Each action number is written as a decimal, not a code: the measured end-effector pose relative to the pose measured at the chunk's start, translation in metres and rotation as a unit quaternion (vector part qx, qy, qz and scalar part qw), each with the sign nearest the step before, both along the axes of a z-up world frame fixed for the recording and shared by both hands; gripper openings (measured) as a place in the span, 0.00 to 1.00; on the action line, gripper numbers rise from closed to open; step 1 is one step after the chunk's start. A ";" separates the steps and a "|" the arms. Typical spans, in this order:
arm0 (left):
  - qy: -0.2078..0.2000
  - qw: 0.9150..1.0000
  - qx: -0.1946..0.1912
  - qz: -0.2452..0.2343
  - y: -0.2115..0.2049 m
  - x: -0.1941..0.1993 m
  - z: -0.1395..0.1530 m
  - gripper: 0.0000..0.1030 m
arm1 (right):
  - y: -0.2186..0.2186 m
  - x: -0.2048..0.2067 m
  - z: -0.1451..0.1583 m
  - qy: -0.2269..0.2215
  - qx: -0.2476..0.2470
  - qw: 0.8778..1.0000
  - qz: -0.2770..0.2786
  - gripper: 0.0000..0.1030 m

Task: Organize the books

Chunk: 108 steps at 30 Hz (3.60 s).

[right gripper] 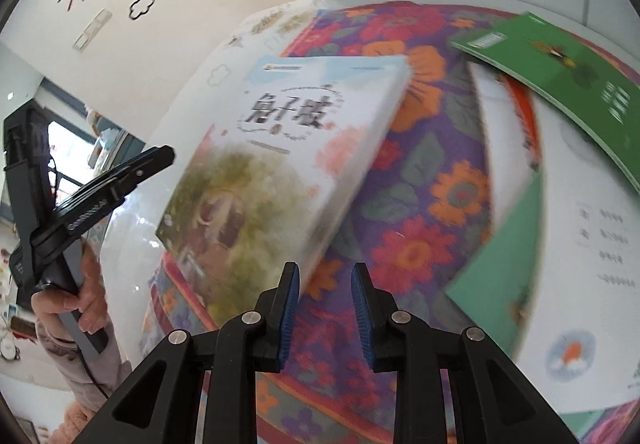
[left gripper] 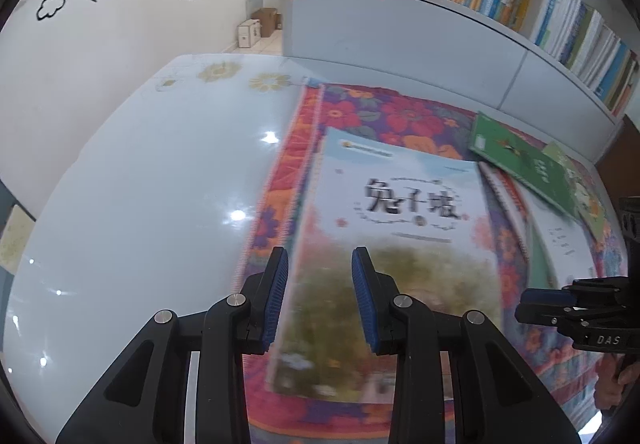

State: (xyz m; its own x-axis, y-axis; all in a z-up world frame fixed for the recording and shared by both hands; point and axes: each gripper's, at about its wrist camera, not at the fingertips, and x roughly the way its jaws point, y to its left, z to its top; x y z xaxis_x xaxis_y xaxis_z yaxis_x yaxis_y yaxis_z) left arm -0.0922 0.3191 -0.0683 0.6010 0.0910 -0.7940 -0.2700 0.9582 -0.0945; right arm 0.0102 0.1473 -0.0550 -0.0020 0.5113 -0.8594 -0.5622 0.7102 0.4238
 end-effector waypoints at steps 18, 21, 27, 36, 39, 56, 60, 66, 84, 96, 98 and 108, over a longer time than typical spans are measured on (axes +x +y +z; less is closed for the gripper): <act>0.009 0.993 -0.018 -0.112 -0.159 0.056 -0.006 0.30 | -0.189 0.053 0.034 -0.015 0.053 0.985 -0.166 0.25; 0.022 0.991 -0.032 -0.130 -0.187 0.068 -0.017 0.30 | -0.223 0.061 0.027 -0.011 0.042 0.980 -0.193 0.25; 0.026 0.990 -0.063 -0.124 -0.222 0.095 -0.025 0.30 | -0.268 0.082 0.017 -0.004 0.069 0.971 -0.230 0.25; 0.034 0.987 -0.078 -0.138 -0.242 0.107 -0.047 0.30 | -0.280 0.157 -0.009 0.045 0.185 0.939 -0.286 0.25; 0.033 0.987 -0.076 -0.140 -0.238 0.109 -0.047 0.30 | -0.274 0.177 -0.028 0.064 0.184 0.931 -0.308 0.25; 0.043 0.985 -0.086 -0.145 -0.231 0.112 -0.052 0.30 | -0.255 0.202 -0.050 0.125 0.254 0.907 -0.313 0.22; 0.045 0.984 -0.095 -0.147 -0.231 0.113 -0.052 0.30 | -0.254 0.205 -0.052 0.130 0.260 0.904 -0.315 0.22; 0.046 0.983 -0.101 -0.145 -0.229 0.113 -0.053 0.30 | -0.252 0.197 -0.050 0.104 0.238 0.905 -0.336 0.07; -0.001 0.989 -0.133 -0.067 -0.221 0.121 -0.024 0.30 | -0.290 0.066 -0.009 0.093 0.208 0.913 -0.338 0.24; 0.014 0.983 -0.184 0.000 -0.207 0.174 -0.053 0.30 | -0.188 0.254 0.017 -0.020 0.054 0.975 -0.215 0.38; 0.014 0.983 -0.180 -0.010 -0.209 0.178 -0.052 0.30 | -0.164 0.267 0.006 -0.045 0.005 0.981 -0.188 0.38; 0.076 0.993 -0.077 -0.054 -0.233 0.166 -0.045 0.30 | -0.163 0.223 0.002 -0.020 -0.042 0.991 -0.122 0.40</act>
State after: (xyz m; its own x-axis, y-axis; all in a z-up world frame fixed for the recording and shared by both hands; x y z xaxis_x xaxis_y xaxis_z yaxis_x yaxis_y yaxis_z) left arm 0.0741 0.0859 -0.1136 0.4728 -0.0971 -0.8758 -0.1897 0.9594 -0.2088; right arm 0.2329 -0.0160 -0.0529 0.1482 0.4182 -0.8962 -0.3841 0.8594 0.3375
